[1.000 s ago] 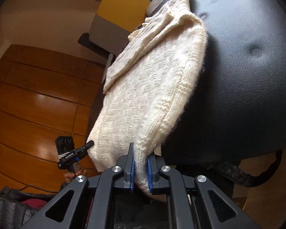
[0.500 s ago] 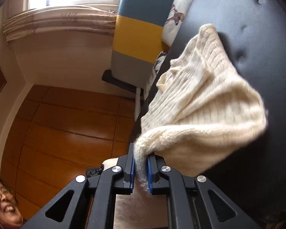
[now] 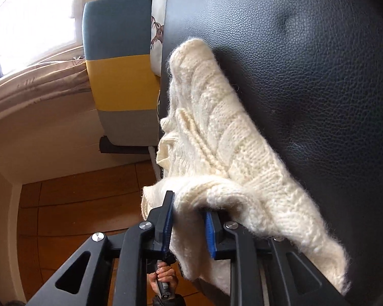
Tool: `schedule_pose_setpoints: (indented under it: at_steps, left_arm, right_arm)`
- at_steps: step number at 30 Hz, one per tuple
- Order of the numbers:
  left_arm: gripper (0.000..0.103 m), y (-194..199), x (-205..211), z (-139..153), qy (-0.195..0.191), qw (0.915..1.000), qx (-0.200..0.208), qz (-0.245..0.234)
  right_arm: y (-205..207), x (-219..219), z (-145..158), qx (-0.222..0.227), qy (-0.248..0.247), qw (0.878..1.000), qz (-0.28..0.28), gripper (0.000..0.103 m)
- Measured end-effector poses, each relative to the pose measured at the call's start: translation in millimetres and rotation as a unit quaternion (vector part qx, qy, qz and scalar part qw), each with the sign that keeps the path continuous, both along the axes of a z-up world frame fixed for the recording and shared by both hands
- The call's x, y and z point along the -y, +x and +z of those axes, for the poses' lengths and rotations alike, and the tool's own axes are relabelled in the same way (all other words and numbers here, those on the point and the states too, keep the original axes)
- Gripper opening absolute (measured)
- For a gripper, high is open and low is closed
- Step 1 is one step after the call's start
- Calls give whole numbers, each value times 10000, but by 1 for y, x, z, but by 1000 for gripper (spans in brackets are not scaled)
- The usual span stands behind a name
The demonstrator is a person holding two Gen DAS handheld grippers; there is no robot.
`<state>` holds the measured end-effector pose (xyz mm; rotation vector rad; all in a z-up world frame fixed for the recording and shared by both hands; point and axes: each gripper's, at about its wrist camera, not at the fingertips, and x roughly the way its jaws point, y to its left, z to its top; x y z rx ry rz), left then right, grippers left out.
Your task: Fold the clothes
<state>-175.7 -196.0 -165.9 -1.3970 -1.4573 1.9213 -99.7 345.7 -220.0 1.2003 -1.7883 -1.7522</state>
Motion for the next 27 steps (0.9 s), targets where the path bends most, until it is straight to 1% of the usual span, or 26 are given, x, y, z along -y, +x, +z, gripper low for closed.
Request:
schedule_pose_setpoints:
  at_steps: [1, 3, 5, 8, 9, 10, 12, 13, 14, 15, 17, 18, 19, 20, 22, 24, 25, 26, 27]
  left_arm:
    - [11, 3, -2, 0, -64, 10000, -13, -57]
    - [11, 9, -5, 1, -192, 9997, -39, -171]
    - [11, 27, -7, -2, -278, 9991, 41, -305]
    - [11, 57, -3, -5, -183, 9992, 130, -328]
    - [11, 66, -1, -6, -133, 9993, 168, -315]
    - [11, 76, 1, -7, -82, 9993, 206, -303]
    - [11, 91, 2, -3, -36, 9992, 237, -316]
    - [11, 98, 2, 2, -43, 9993, 203, -317]
    - [11, 104, 1, 8, -48, 9994, 164, -317]
    - [12, 109, 0, 12, -6, 9993, 95, -351]
    - [22, 115, 0, 16, 103, 9995, 25, -293]
    - [25, 117, 0, 17, 148, 9995, -11, -262]
    - [31, 117, -5, 17, 133, 9997, -3, -212]
    - [34, 118, -7, 16, 152, 9997, 26, -168]
    - [34, 121, -10, 17, 286, 9995, 19, -117]
    - [36, 122, -12, 21, 303, 9994, -56, -129]
    - [39, 122, -12, 23, 357, 9993, -88, -87]
    - [43, 122, -11, 25, 446, 9990, -92, -3]
    - [45, 122, -11, 27, 530, 9985, -106, 44]
  right_arm:
    - [3, 2, 0, -21, 67, 9999, 71, 21]
    - [9, 5, -1, -62, 202, 9995, 214, 16]
    - [27, 9, 5, -97, 650, 9960, 597, 12]
    - [57, 13, 12, -73, 878, 9923, 873, 12]
    - [64, 13, 15, -82, 914, 9915, 922, 15]
    - [71, 12, 18, -96, 943, 9909, 961, 16]
    - [84, 11, 29, -209, 934, 9915, 882, 30]
    - [90, 12, 37, -330, 889, 9918, 856, 32]
    - [95, 16, 43, -462, 809, 9913, 932, 38]
    - [100, 22, 48, -596, 719, 9902, 1039, 46]
    - [108, 36, 51, -664, 705, 9864, 1325, 57]
    - [109, 43, 50, -692, 797, 9852, 1351, 58]
    - [109, 48, 49, -726, 897, 9842, 1342, 58]
    - [110, 51, 45, -756, 846, 9851, 1291, 59]
    - [105, 60, 42, -810, 757, 9874, 1130, 59]
    - [99, 69, 40, -864, 682, 9892, 965, 59]
    - [96, 75, 43, -965, 815, 9865, 1041, 59]
    - [93, 82, 47, -1088, 999, 9822, 1164, 56]
    - [89, 92, 53, -1185, 1322, 9751, 1330, 48]
